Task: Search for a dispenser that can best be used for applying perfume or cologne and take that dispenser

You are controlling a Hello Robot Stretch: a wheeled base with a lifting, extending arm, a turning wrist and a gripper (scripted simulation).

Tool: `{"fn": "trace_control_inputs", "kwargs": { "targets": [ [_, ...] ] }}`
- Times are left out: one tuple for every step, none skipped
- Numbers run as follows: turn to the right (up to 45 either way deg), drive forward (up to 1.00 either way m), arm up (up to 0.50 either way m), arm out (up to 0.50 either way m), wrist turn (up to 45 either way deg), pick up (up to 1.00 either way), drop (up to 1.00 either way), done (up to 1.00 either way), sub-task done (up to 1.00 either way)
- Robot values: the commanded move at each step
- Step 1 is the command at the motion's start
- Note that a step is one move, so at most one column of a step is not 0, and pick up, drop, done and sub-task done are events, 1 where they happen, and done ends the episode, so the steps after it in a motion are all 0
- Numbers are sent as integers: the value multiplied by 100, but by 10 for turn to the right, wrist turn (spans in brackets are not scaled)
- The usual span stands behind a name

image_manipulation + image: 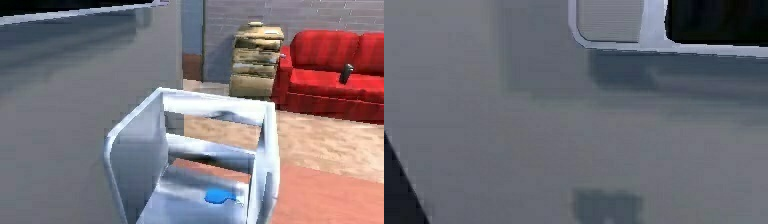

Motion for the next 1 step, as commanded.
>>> {"fn": "trace_control_inputs", "kwargs": {
  "targets": [
    [-450, 0, 0, 0, 0, 0, 0, 0, 0]
  ]
}}
